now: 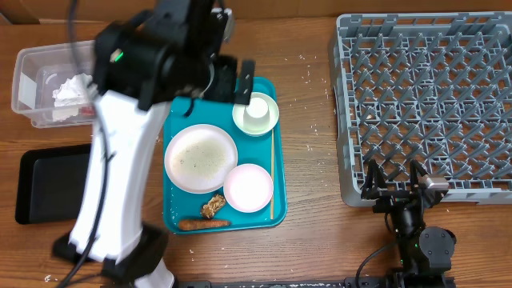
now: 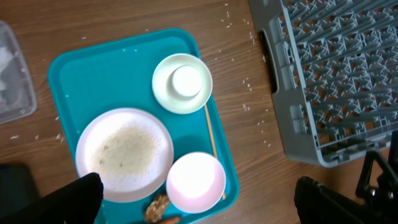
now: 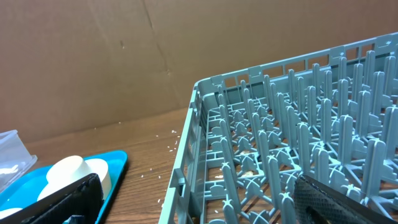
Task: Sort waste into correct bins and load items into the dishwasher
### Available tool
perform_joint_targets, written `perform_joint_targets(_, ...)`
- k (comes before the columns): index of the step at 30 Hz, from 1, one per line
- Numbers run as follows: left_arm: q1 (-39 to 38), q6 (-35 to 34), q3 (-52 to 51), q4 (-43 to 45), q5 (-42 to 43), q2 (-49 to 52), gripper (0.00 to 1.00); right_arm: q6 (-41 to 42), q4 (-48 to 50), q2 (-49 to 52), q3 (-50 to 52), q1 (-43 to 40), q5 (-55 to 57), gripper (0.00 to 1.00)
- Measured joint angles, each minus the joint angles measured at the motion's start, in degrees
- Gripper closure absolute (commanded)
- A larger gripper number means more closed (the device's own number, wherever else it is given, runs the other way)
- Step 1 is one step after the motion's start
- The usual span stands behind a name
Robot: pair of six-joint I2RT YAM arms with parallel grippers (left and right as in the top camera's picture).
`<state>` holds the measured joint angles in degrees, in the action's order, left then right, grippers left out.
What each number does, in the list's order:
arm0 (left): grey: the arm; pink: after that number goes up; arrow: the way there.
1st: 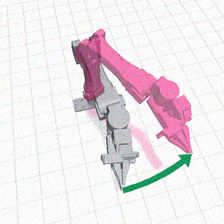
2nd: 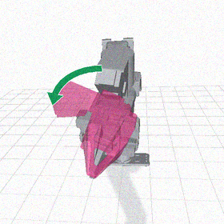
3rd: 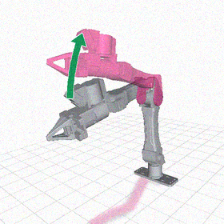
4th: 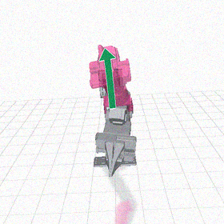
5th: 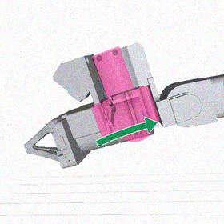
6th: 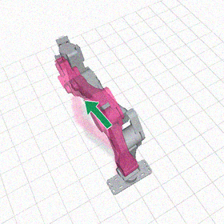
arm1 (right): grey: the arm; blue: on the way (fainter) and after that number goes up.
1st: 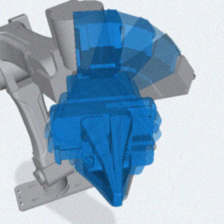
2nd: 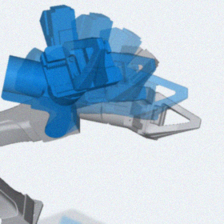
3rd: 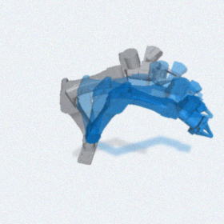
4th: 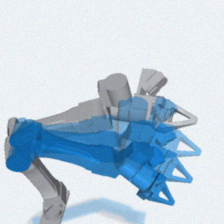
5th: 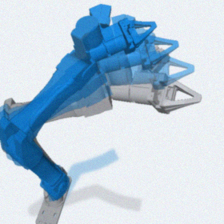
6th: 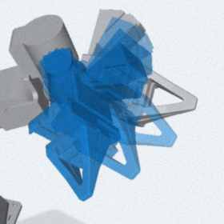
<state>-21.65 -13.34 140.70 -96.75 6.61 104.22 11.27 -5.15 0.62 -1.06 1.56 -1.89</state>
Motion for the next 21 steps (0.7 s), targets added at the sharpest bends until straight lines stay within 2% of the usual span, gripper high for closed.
perform_joint_targets(6,2.1,-4.2,-11.6,0.0,-5.0,-5.2,0.00,0.0,0.0,0.0,0.0,0.0,0.0,0.00)
perform_joint_targets(13,15.9,-10.5,-17.7,-0.1,-8.7,-5.6,0.00,0.0,0.0,0.0,0.0,0.0,0.0,0.00)
perform_joint_targets(17,22.9,-11.8,-17.9,0.0,-4.2,-6.4,0.00,0.0,0.0,0.0,0.0,0.0,0.0,0.00)
perform_joint_targets(21,23.8,-11.6,-19.3,0.0,5.2,-7.0,0.00,0.0,0.0,0.0,0.0,0.0,0.0,0.00)
